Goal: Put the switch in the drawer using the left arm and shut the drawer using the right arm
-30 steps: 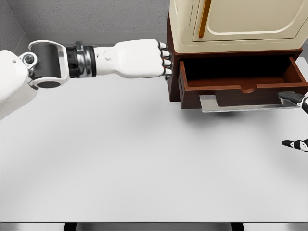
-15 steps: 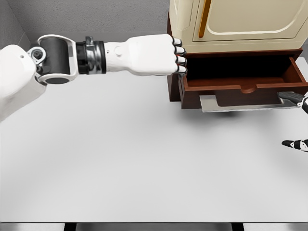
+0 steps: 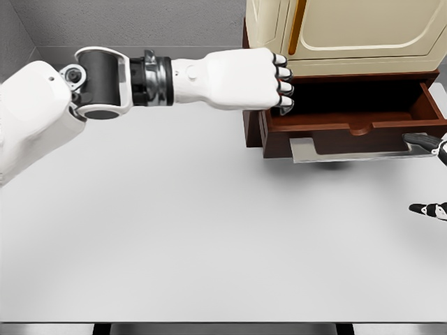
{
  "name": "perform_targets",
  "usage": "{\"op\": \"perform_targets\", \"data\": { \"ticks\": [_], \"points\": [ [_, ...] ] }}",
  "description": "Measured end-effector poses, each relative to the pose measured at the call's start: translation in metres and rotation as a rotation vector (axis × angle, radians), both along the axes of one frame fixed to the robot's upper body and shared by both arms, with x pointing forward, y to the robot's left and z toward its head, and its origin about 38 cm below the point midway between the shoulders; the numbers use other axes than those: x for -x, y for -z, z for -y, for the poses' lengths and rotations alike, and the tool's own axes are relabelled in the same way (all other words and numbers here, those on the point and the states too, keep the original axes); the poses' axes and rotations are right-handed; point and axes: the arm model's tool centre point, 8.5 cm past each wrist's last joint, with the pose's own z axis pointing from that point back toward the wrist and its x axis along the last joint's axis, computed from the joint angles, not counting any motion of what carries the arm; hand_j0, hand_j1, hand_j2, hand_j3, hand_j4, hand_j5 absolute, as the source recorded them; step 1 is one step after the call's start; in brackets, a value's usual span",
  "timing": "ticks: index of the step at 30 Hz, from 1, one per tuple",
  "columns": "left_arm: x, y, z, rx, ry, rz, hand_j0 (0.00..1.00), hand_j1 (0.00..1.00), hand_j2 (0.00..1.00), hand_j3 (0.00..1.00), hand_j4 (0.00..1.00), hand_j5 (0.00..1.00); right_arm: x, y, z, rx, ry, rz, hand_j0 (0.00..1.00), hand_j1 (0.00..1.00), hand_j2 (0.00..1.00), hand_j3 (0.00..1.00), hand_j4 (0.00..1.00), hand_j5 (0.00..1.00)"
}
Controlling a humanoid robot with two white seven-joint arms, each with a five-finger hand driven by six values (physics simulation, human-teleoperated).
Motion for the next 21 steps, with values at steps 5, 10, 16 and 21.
{"op": "perform_targets", "data": {
  "ticks": [5,10,16,21],
  "points": [
    [0.002,-0.003,0.01,0.007,0.018,0.005,0.49,0.49,0.49,0.49,0.49,0.49,0.0,0.0,0.0,0.0,0.0,0.0,1.0,1.0,1.0,1.0,1.0,1.0],
    [0.003,-0.002,0.017,0.009,0.029,-0.001,0.49,0.49,0.49,0.49,0.49,0.49,0.0,0.0,0.0,0.0,0.0,-0.002,1.0,1.0,1.0,1.0,1.0,1.0],
    [0.005,-0.002,0.023,0.012,0.04,-0.003,0.5,0.5,0.5,0.5,0.5,0.5,0.0,0.0,0.0,0.0,0.0,-0.002,1.0,1.0,1.0,1.0,1.0,1.0],
    [0.006,-0.004,0.026,0.014,0.048,-0.001,0.5,0.5,0.5,0.5,0.5,0.5,0.0,0.0,0.0,0.0,0.0,-0.002,1.0,1.0,1.0,1.0,1.0,1.0]
  ]
}}
